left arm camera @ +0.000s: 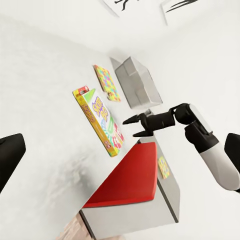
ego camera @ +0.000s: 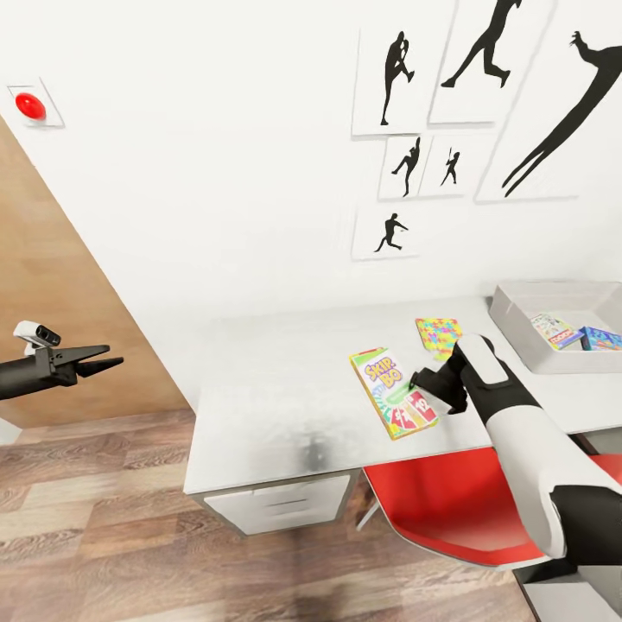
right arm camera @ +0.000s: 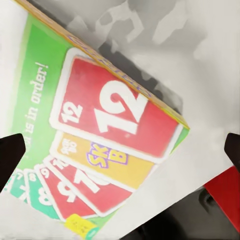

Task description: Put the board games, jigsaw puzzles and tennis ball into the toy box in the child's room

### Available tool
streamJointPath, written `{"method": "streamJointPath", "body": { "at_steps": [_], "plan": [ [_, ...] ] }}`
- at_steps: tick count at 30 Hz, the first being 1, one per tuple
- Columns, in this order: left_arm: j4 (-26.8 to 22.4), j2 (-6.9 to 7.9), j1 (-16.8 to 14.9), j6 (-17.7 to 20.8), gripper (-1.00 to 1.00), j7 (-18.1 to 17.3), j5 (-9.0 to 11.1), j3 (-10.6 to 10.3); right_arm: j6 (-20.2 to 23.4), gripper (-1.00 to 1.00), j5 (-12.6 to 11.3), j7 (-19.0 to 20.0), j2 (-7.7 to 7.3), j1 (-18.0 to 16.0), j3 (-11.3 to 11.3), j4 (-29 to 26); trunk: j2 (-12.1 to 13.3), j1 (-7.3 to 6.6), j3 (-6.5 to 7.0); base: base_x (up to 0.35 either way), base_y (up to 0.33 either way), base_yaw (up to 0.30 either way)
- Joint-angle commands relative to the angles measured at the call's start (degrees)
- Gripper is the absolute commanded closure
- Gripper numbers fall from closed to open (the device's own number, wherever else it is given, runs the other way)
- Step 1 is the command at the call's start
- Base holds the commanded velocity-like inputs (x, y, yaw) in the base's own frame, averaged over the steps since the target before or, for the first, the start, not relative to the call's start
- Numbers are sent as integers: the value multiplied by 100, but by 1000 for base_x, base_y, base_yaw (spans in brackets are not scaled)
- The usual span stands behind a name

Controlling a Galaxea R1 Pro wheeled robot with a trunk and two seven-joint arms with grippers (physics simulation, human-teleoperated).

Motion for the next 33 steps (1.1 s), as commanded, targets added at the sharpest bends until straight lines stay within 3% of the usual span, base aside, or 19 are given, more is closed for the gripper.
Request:
{"method": "streamJointPath", "body": {
  "at_steps": [1,14,33],
  "plan": [
    [-1,2,-4,61,-100,-22,0,-4,139,-100,10,-76,12,-12,23,-12,-11,3,-10,0,0,0],
    [1,2,-4,65,-100,-22,0,-4,409,-100,677,-64,34,-48,15,-15,-11,3,-10,13,7,0],
    [1,2,-4,78,-100,-22,0,-9,482,-100,820,80,20,-25,28,-14,-11,3,-15,66,104,0]
  ]
}}
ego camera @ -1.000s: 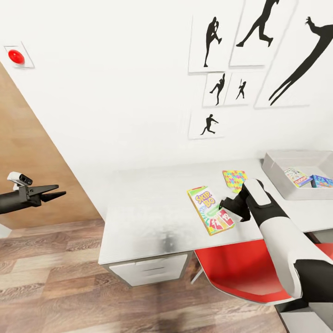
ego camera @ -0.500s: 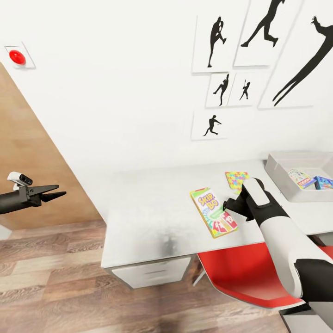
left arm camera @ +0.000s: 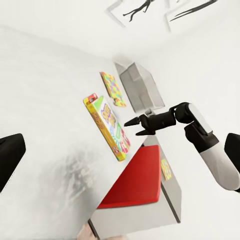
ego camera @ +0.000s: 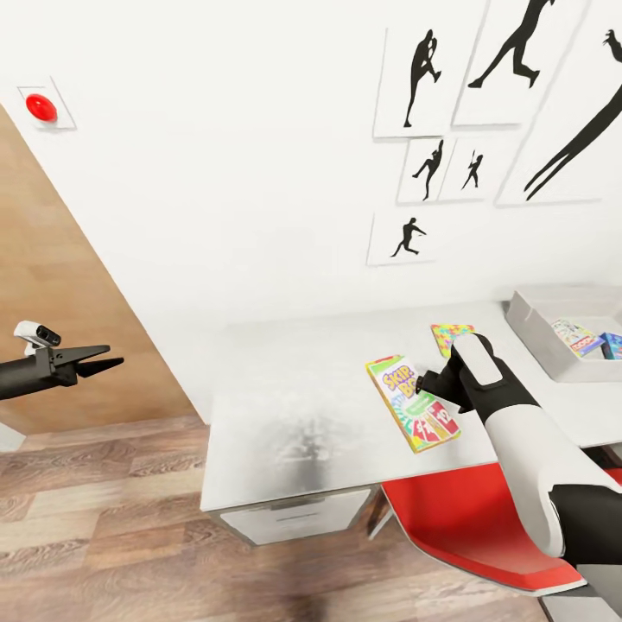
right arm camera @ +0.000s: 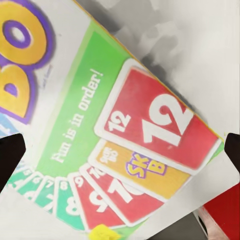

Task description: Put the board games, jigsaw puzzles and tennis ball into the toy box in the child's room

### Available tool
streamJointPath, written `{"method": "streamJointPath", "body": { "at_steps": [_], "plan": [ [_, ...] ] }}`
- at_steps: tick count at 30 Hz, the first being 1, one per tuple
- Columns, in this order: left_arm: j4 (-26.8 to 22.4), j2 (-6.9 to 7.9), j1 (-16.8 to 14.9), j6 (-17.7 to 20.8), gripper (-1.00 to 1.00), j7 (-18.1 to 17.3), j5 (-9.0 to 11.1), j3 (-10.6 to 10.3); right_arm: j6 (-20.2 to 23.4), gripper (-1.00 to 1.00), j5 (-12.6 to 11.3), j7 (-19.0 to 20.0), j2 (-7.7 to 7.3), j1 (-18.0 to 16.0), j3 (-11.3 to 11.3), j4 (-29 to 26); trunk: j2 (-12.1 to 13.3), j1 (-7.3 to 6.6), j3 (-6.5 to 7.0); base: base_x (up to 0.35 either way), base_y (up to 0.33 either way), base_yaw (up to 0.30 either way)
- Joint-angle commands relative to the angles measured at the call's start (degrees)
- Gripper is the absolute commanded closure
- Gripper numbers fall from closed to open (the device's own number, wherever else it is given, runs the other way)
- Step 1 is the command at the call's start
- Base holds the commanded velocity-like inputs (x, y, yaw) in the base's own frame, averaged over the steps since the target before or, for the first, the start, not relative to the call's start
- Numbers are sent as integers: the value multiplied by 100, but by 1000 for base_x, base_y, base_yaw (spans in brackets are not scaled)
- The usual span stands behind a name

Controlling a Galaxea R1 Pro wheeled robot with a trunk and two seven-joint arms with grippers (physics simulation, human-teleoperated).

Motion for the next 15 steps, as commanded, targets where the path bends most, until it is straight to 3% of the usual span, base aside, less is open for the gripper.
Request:
{"method": "streamJointPath", "body": {
  "at_steps": [1,15],
  "plan": [
    [1,2,-4,61,-100,-21,2,-5,23,-100,-56,-56,0,-5,22,-5,-11,3,-13,5,164,0],
    [0,2,-4,61,-100,-21,2,-7,49,-100,-53,-55,9,-5,27,-6,-11,3,-107,1,44,0]
  ]
}}
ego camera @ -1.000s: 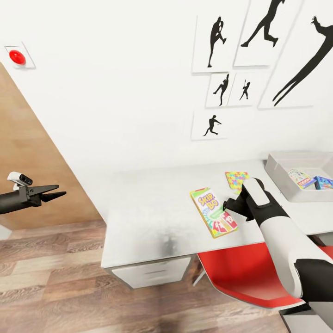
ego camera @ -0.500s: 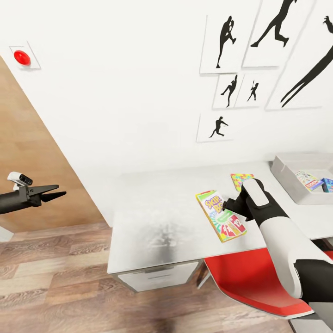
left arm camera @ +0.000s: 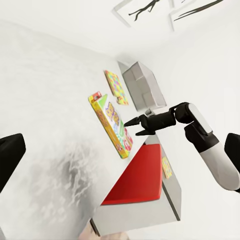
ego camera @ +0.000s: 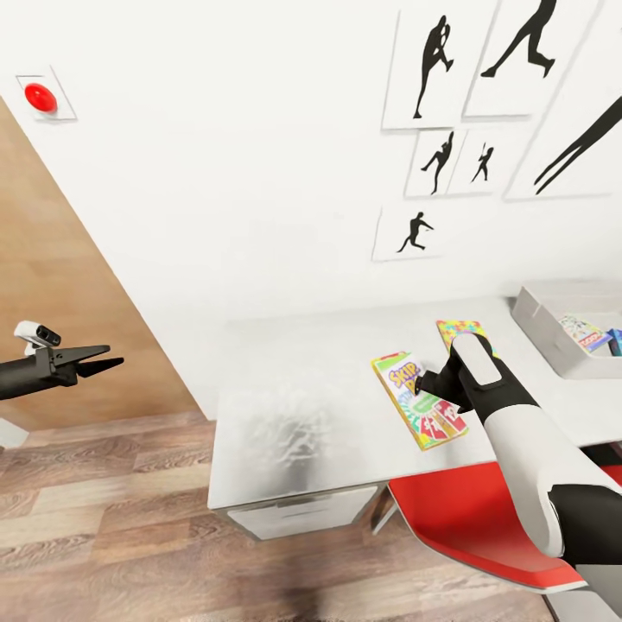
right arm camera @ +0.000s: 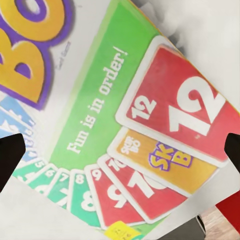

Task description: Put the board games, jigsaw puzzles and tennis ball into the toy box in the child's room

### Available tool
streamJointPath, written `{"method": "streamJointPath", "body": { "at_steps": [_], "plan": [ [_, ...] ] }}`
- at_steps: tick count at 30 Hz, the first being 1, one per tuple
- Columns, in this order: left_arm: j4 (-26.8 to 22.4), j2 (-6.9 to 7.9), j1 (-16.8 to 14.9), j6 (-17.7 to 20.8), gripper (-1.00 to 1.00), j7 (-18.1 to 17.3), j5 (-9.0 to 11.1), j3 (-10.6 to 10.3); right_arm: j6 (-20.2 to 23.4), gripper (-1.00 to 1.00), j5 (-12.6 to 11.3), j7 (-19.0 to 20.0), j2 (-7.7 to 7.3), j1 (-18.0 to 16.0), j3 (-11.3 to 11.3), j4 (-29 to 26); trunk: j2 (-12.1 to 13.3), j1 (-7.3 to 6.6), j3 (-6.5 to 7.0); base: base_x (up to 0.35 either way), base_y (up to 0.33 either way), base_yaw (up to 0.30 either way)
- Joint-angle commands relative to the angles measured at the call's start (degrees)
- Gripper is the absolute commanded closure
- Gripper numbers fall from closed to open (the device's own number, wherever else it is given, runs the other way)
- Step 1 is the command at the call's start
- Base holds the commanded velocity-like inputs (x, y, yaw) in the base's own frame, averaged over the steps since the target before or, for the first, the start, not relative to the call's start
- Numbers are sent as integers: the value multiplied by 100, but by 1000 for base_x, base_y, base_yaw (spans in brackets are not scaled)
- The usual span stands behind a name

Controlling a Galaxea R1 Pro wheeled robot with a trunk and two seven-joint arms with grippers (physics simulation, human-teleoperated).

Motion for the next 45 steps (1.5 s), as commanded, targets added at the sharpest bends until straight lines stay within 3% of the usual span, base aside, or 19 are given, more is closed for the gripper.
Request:
{"method": "streamJointPath", "body": {
  "at_steps": [1,18,45],
  "plan": [
    [-1,2,-4,61,-100,-22,0,-3,23,-100,-56,-56,-6,-5,24,-5,-11,3,-19,0,6,0],
    [-1,2,-4,53,-100,-22,0,4,38,-100,-54,-41,-80,-94,363,-13,-11,3,-115,0,1,0],
    [-1,-6,-4,65,-100,-22,1,-3,142,-100,-51,-47,-95,-515,409,2,-11,3,-139,0,0,0]
  ]
}}
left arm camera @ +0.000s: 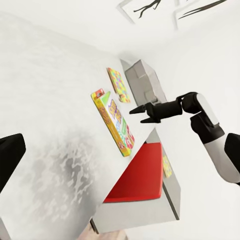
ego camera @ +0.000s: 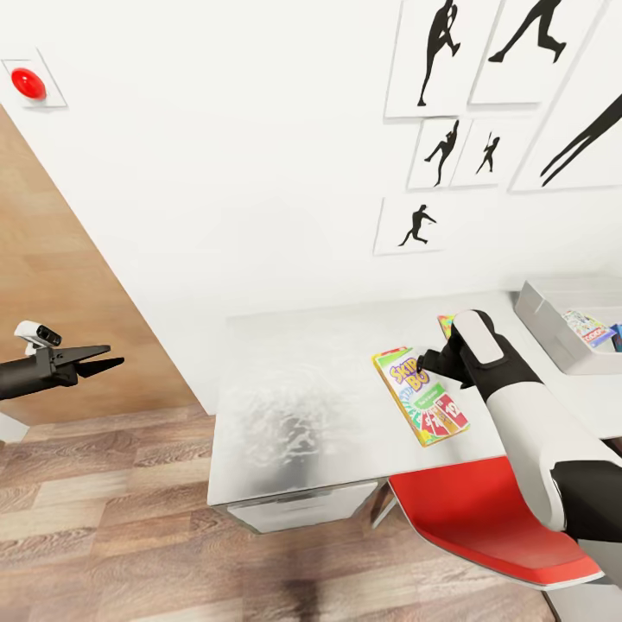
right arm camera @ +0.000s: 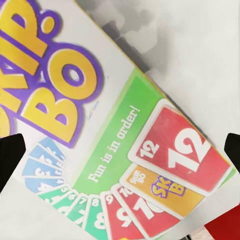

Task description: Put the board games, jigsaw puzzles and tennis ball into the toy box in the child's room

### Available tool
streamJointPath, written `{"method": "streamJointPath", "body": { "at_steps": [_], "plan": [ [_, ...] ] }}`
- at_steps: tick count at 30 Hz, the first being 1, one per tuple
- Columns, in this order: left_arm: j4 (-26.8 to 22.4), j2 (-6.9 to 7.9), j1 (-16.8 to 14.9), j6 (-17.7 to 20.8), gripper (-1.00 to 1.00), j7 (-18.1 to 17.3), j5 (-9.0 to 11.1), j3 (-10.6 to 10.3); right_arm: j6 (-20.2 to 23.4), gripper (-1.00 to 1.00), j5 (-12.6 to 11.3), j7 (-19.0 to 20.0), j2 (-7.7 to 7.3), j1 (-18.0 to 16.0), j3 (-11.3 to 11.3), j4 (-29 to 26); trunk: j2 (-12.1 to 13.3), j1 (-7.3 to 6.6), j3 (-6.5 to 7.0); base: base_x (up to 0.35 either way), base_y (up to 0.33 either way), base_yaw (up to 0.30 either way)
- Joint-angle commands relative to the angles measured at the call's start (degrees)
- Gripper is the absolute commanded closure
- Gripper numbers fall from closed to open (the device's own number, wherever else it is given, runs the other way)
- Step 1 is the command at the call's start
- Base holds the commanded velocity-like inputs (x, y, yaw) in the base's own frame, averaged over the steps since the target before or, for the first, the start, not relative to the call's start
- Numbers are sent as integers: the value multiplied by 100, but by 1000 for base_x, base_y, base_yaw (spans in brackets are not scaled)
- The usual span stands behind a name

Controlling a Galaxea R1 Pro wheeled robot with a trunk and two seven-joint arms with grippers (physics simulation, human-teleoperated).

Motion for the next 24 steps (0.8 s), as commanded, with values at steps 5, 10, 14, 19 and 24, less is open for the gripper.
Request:
{"method": "streamJointPath", "body": {
  "at_steps": [5,10,14,19,24],
  "plan": [
    [-1,2,-4,58,-100,-22,-1,-3,21,-100,-56,-54,-13,-41,34,-3,-11,3,-44,0,0,0],
    [-1,-3,-4,57,-100,-22,-1,-4,21,-100,-52,-56,-20,-51,34,-2,-11,3,-87,0,0,0],
    [-1,-5,-4,57,-100,-22,-1,-4,21,-100,-51,-55,-22,-53,35,-2,-11,3,-124,0,0,0],
    [-1,-6,-4,58,-100,-22,-1,-5,21,-100,-52,-53,-23,-53,35,-2,-11,3,-170,0,0,0],
    [-1,-7,-4,57,-100,-22,-1,-5,21,-100,-54,-51,-23,-56,35,2,-11,3,-216,0,0,0]
  ]
}}
